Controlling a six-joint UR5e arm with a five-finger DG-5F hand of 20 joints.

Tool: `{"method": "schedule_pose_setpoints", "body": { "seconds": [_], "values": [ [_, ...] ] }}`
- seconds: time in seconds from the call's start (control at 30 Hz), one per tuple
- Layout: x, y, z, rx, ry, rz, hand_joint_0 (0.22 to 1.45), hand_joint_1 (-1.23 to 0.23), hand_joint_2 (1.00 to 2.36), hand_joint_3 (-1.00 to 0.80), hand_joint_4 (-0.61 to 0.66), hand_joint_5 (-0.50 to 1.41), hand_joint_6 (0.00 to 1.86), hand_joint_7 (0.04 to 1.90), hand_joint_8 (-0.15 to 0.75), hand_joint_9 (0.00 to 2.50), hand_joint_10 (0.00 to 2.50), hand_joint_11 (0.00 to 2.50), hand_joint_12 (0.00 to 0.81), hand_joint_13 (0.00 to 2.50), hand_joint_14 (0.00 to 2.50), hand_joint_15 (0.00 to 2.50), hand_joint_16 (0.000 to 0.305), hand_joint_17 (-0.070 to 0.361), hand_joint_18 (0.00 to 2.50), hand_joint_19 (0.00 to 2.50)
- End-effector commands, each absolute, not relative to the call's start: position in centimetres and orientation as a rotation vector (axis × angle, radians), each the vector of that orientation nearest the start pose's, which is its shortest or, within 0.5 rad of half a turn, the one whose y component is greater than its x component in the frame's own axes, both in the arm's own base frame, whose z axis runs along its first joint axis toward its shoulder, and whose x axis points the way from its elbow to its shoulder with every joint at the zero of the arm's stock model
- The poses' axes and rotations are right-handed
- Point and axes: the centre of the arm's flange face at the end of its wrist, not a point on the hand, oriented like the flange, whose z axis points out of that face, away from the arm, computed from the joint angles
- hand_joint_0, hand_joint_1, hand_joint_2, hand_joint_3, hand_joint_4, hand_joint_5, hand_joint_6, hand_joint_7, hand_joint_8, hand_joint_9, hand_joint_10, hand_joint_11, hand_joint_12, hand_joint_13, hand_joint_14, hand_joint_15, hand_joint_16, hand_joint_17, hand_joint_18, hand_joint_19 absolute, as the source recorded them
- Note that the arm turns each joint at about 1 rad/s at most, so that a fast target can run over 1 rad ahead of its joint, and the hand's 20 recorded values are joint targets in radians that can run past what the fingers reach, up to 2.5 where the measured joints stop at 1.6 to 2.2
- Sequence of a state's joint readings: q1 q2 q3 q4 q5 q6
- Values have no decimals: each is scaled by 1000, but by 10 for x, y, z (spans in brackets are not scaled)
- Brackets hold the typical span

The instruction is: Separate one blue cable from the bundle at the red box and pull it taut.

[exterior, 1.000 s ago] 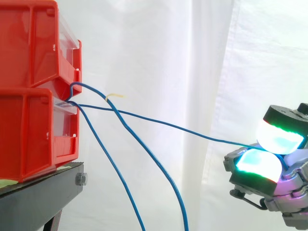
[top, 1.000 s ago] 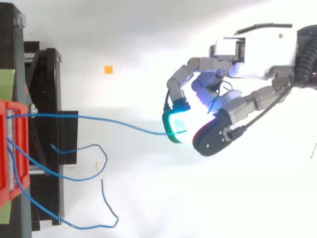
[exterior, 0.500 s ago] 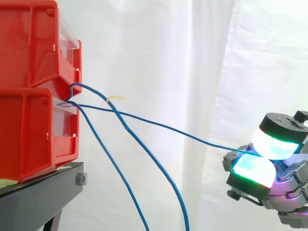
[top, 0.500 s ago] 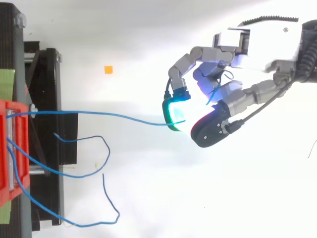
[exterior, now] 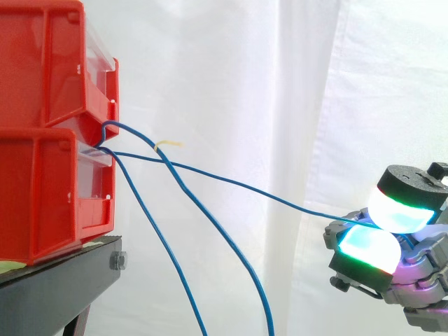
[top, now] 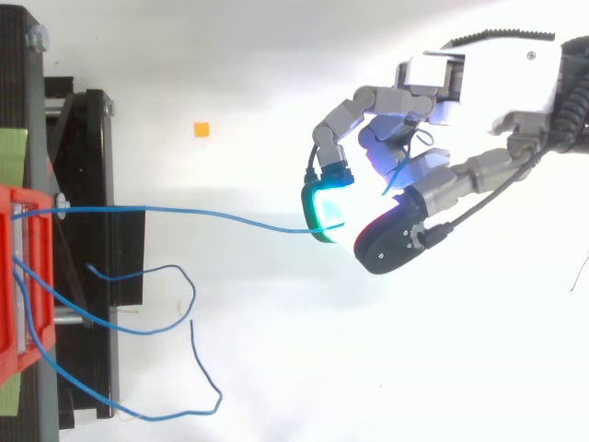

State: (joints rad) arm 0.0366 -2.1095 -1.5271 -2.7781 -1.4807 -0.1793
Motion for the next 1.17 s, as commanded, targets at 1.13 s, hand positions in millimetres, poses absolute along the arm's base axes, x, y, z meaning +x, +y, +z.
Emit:
{"method": "schedule_pose_setpoints", "body": {
  "seconds": [1.13],
  "values": [
    [653, -118, 229, 1185, 1359, 972, 663, -720, 1012, -344, 5, -97, 885, 1091, 332, 655, 2168, 1335, 408, 657, 2500, 1472, 39, 87, 1192, 1182]
  ]
}}
